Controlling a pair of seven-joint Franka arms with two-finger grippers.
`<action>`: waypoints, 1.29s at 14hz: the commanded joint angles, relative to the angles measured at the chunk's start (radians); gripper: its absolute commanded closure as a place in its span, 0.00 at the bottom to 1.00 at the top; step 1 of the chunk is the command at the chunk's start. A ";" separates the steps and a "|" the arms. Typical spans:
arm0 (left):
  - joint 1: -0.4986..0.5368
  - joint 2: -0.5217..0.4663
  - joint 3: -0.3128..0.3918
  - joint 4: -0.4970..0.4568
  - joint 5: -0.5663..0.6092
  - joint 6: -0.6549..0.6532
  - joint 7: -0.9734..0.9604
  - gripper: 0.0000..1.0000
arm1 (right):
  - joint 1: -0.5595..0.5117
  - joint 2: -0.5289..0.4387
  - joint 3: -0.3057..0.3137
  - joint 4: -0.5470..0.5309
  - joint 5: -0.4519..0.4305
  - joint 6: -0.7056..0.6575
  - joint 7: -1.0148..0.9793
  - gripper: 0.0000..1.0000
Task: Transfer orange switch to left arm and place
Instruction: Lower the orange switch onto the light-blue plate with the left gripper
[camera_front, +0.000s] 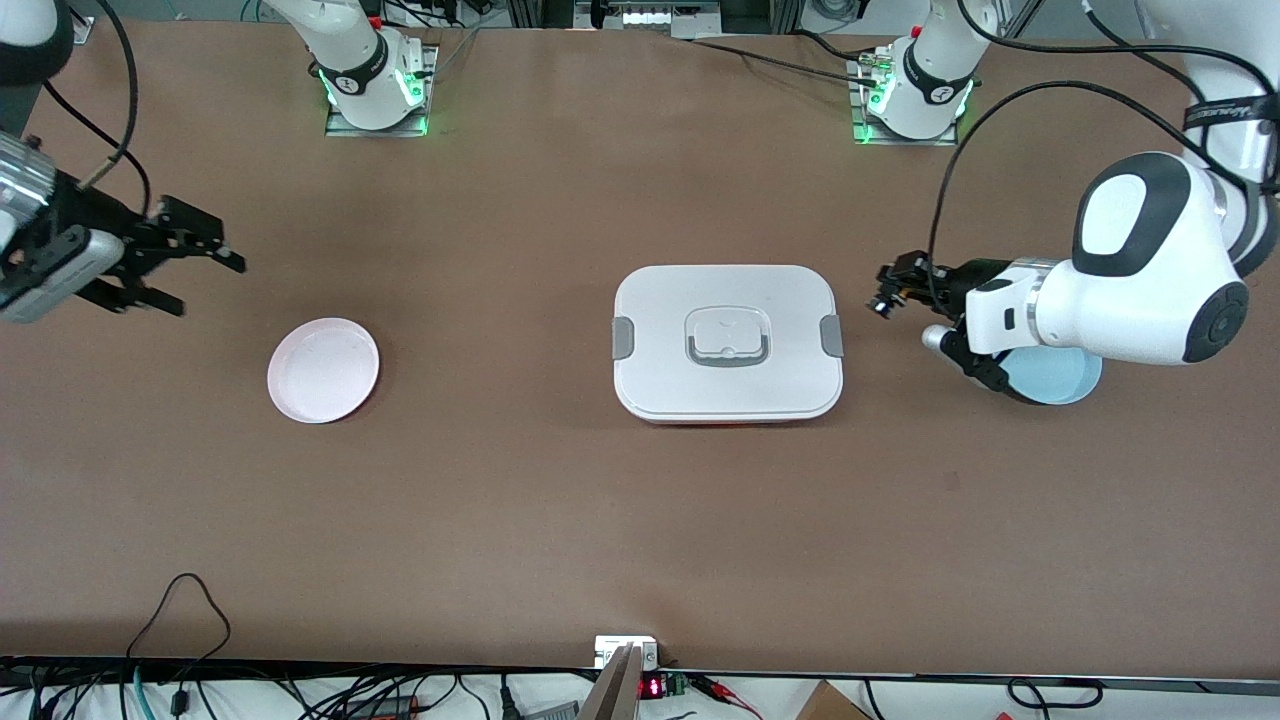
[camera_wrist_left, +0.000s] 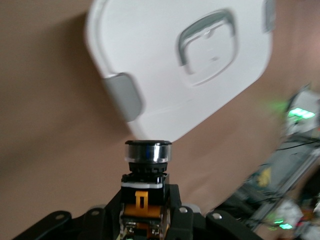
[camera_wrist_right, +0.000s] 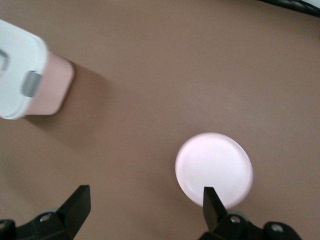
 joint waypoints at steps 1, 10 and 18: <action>0.036 -0.004 -0.007 0.015 0.175 -0.009 0.188 0.90 | 0.065 0.017 -0.012 0.089 -0.157 -0.093 0.236 0.00; 0.163 0.067 -0.005 -0.020 0.658 0.216 0.848 0.89 | 0.129 0.011 0.002 0.113 -0.230 -0.141 0.447 0.00; 0.378 0.125 -0.005 -0.278 0.674 0.686 1.167 0.92 | 0.126 0.014 0.000 0.119 -0.233 -0.139 0.443 0.00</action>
